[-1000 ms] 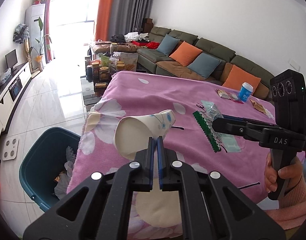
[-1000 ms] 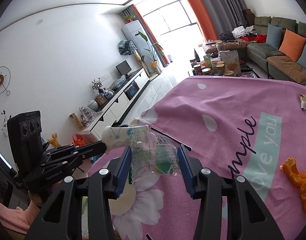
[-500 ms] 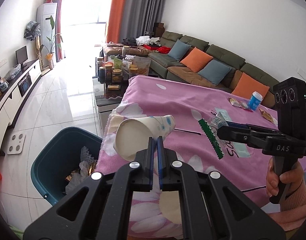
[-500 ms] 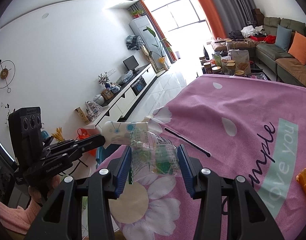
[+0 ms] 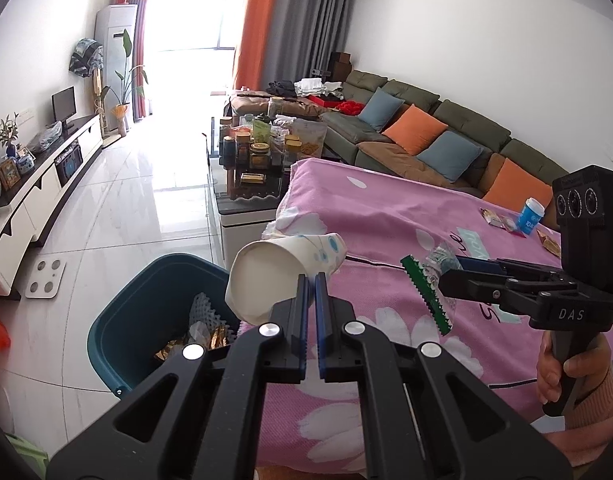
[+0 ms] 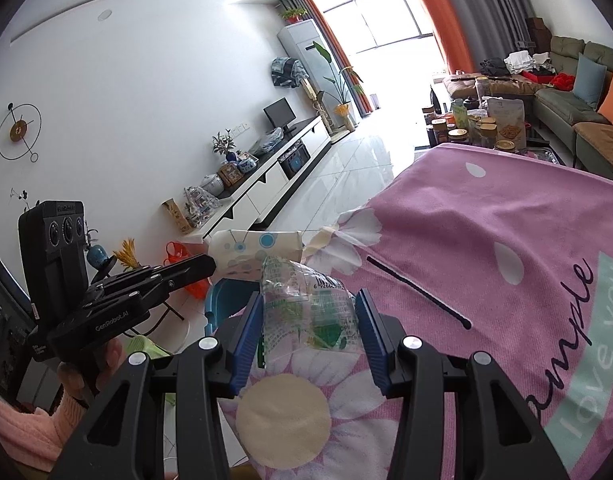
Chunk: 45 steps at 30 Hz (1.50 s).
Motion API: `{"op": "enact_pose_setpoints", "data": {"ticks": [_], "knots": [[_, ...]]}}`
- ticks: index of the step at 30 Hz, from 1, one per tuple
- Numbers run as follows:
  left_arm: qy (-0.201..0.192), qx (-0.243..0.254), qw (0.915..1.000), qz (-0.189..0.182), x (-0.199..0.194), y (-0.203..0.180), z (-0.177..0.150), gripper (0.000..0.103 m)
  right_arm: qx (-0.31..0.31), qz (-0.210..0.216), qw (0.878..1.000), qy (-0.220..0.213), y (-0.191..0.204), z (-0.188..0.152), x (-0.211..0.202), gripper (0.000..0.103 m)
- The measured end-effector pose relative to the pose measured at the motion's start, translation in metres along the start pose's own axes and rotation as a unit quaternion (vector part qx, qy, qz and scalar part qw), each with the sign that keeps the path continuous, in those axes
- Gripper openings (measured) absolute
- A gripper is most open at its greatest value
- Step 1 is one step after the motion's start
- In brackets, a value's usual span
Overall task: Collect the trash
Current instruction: 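Carry the paper cup with the left gripper while the right carries the wrapper over the teal bin, then open both grippers over the teal bin to drop the cup and wrapper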
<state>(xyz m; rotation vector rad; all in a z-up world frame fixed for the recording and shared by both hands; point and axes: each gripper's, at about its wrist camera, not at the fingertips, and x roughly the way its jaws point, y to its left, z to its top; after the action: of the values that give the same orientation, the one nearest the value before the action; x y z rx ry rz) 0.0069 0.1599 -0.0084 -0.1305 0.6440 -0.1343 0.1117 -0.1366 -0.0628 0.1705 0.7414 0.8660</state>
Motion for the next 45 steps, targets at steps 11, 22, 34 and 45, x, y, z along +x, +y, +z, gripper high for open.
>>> {"op": "enact_pose_setpoints", "data": {"ticks": [11,22,34,45], "knots": [[-0.005,-0.014,0.9997,0.020,-0.009,0.020,-0.001,0.004,-0.017,0.012,1.000,0.009,0.016,0.007,0.012,0.045],[-0.008,-0.026,0.9989,0.038,-0.014,0.035,-0.003,0.004,-0.029,0.026,0.999,0.018,0.033,0.015,0.028,0.045],[-0.011,-0.043,0.9972,0.060,-0.018,0.058,-0.003,0.004,-0.040,0.037,0.998,0.026,0.047,0.025,0.046,0.045],[0.011,-0.066,0.9954,0.069,-0.004,0.077,-0.016,0.004,-0.041,0.042,0.997,0.056,0.055,0.031,0.080,0.045]]}}
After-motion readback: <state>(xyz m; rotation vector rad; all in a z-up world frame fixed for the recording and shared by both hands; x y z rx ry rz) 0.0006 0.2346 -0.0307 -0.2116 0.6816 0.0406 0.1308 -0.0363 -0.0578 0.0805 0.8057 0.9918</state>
